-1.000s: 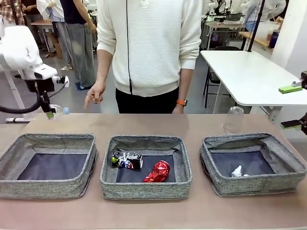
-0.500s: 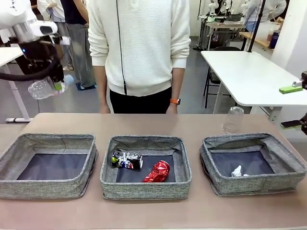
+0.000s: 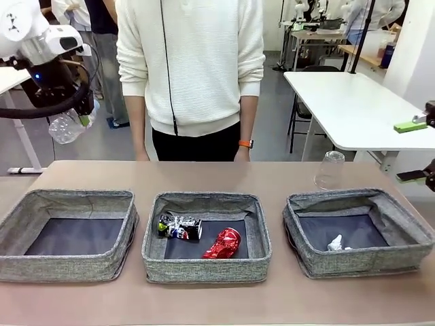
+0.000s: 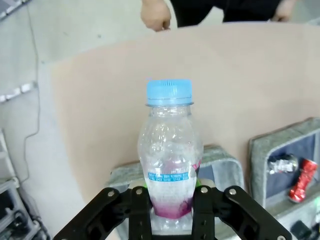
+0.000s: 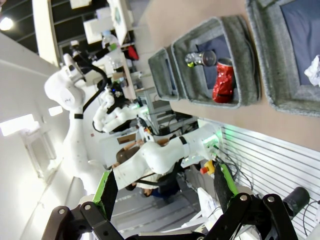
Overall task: Sort the waste into the appropriate baskets.
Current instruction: Pick up the waste item pointed out by the person.
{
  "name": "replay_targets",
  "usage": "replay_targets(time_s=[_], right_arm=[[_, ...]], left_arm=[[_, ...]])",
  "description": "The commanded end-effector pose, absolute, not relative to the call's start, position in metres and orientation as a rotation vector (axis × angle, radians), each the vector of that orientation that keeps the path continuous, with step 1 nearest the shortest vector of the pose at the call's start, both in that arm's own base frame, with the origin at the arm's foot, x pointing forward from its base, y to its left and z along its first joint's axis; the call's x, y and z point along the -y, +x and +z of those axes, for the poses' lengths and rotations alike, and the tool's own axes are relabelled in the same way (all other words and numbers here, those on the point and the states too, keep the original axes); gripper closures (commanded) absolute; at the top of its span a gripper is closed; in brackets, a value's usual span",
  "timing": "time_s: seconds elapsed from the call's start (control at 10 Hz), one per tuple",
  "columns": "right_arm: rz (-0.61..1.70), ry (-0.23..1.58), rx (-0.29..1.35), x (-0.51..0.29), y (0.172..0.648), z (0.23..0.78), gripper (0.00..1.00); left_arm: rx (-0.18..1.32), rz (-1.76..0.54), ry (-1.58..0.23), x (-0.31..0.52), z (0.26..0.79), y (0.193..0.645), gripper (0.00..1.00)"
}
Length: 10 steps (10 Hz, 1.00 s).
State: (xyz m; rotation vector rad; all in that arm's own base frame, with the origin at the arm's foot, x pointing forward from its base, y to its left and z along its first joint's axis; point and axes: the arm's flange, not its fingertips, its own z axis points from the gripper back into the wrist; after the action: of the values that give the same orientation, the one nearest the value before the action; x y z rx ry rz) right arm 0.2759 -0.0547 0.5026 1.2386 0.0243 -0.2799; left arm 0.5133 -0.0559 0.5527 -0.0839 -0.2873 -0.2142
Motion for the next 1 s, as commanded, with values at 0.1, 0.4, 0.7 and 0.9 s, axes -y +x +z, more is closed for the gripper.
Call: replay_targets(time_s=[0.1,0.4,0.7,0.9], right_arm=[[-0.27,1.246,-0.003,0.054,0.279,0.504,0.0],[-0.27,1.246,-0.003,0.054,0.279,0.504,0.0],[-0.27,1.246,-0.003,0.054,0.279,0.504,0.0],[-0.27,1.246,-0.003,0.054,0.279,0.504,0.0]], left_arm=[[0.287,-0.214,-0.084,0.056,0.553,0.513,0.78],[0.314,-0.059,-0.088,0.156,0.653,0.471,0.78],[0.21,0.044,-0.084,0.262,0.716,0.414,0.78],[0.166,0.092,-0.093,0.304,0.727,0.399,0.78]])
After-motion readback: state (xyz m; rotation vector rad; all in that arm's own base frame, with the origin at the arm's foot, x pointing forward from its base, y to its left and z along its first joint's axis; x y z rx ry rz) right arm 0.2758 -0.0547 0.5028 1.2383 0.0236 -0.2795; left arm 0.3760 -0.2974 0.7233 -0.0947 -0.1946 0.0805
